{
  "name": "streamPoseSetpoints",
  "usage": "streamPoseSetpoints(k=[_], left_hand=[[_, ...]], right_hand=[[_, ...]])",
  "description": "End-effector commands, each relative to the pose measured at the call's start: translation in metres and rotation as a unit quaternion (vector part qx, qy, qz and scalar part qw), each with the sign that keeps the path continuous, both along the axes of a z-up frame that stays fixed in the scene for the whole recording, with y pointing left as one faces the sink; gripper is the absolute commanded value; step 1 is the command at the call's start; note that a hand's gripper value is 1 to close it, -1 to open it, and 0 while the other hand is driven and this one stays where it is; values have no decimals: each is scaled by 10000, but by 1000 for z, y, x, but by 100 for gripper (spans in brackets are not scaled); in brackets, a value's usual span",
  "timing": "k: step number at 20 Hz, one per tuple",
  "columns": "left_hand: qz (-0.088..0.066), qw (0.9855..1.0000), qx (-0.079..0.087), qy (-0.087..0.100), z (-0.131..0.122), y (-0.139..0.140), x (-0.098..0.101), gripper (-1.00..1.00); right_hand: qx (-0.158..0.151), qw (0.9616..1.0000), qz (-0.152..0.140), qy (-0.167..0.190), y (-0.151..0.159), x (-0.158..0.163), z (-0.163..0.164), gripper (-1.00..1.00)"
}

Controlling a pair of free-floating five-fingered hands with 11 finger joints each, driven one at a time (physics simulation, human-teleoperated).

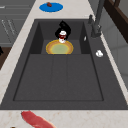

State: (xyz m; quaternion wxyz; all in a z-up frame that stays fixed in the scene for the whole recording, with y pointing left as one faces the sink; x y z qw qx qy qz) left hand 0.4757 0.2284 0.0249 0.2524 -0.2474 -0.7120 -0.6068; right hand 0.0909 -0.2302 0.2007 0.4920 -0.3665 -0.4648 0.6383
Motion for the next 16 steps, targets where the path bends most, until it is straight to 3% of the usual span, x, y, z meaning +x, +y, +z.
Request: streamPoseSetpoints(k=[1,5,10,16], left_hand=[[0,10000,0,-30,-31,-13,14,100],[-78,10000,-13,17,-64,-11,20,100],[-72,10000,-6,-2,-106,-1,29,100],[-124,9989,-409,188,-108,11,27,100]], right_hand=[[0,10000,0,0,0,0,0,0],[0,10000,0,0,0,0,0,0],[0,10000,0,0,0,0,0,0],[0,10000,0,0,0,0,0,0]])
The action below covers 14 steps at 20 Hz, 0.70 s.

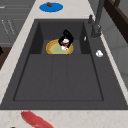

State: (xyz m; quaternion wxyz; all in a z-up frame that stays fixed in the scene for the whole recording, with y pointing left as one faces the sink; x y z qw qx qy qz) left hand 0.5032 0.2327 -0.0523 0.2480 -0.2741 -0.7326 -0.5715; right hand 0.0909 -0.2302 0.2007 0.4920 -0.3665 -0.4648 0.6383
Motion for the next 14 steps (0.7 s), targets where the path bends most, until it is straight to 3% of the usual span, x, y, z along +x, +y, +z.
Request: streamPoseSetpoints(k=[1,4,5,6,7,8,10,11,13,14], left_hand=[[-25,10000,2,43,-31,5,-2,100],[-89,9999,-87,-22,-20,7,-22,100],[-75,9998,-112,-175,-13,5,-28,100],[-45,9986,-125,-504,-3,4,-33,-100],[176,9937,18,-1105,11,5,-34,-100],[337,9870,-127,-1565,29,7,-33,-100],[442,9840,-232,-1708,44,11,-34,-100],[439,9838,-189,-1729,51,13,-34,-100],[451,9852,17,-1652,61,12,-36,-100],[446,9846,53,-1690,68,12,-41,-100]], right_hand=[[0,10000,0,0,0,0,0,0],[0,10000,0,0,0,0,0,0],[0,10000,0,0,0,0,0,0],[0,10000,0,0,0,0,0,0],[0,10000,0,0,0,0,0,0],[0,10000,0,0,0,0,0,0],[0,10000,0,0,0,0,0,0],[0,10000,0,0,0,0,0,0],[0,10000,0,0,0,0,0,0],[0,10000,0,0,0,0,0,0]])
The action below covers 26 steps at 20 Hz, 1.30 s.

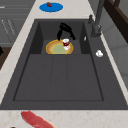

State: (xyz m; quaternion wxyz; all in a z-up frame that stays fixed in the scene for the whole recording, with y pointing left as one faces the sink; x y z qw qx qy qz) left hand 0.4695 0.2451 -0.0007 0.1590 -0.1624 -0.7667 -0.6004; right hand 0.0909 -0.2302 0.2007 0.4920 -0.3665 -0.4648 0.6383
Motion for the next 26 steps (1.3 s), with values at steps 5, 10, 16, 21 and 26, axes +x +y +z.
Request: streamPoseSetpoints(k=[5,10,16,21,26], left_hand=[[104,9998,88,-112,50,7,-20,-100],[175,9997,166,94,65,18,-27,-100],[110,9994,283,166,89,27,-45,-100],[152,9995,255,104,101,38,-66,-100],[208,9994,257,112,115,45,-84,-100]], right_hand=[[0,10000,0,0,0,0,0,0],[0,10000,0,0,0,0,0,0],[0,10000,0,0,0,0,0,0],[0,10000,0,0,0,0,0,0],[0,10000,0,0,0,0,0,0]])
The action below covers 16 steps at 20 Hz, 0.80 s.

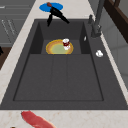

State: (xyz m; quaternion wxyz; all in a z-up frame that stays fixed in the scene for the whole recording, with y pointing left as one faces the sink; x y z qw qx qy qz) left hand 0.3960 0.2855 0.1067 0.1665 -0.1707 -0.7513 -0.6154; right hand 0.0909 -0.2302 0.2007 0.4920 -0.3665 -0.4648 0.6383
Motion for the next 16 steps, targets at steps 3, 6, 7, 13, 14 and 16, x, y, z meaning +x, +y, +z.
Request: streamPoseSetpoints(k=[3,6,7,13,14,16], left_hand=[[250,9997,85,2,15,10,-26,-100],[200,9997,116,4,26,13,-44,-100],[205,9997,137,6,31,14,-49,-100],[226,9995,232,60,60,16,-80,-100],[232,9994,239,60,65,16,-85,-100],[238,9994,254,75,76,16,-95,-100]], right_hand=[[0,10000,0,0,0,0,0,0],[0,10000,0,0,0,0,0,0],[0,10000,0,0,0,0,0,0],[0,10000,0,0,0,0,0,0],[0,10000,0,0,0,0,0,0],[0,10000,0,0,0,0,0,0]])
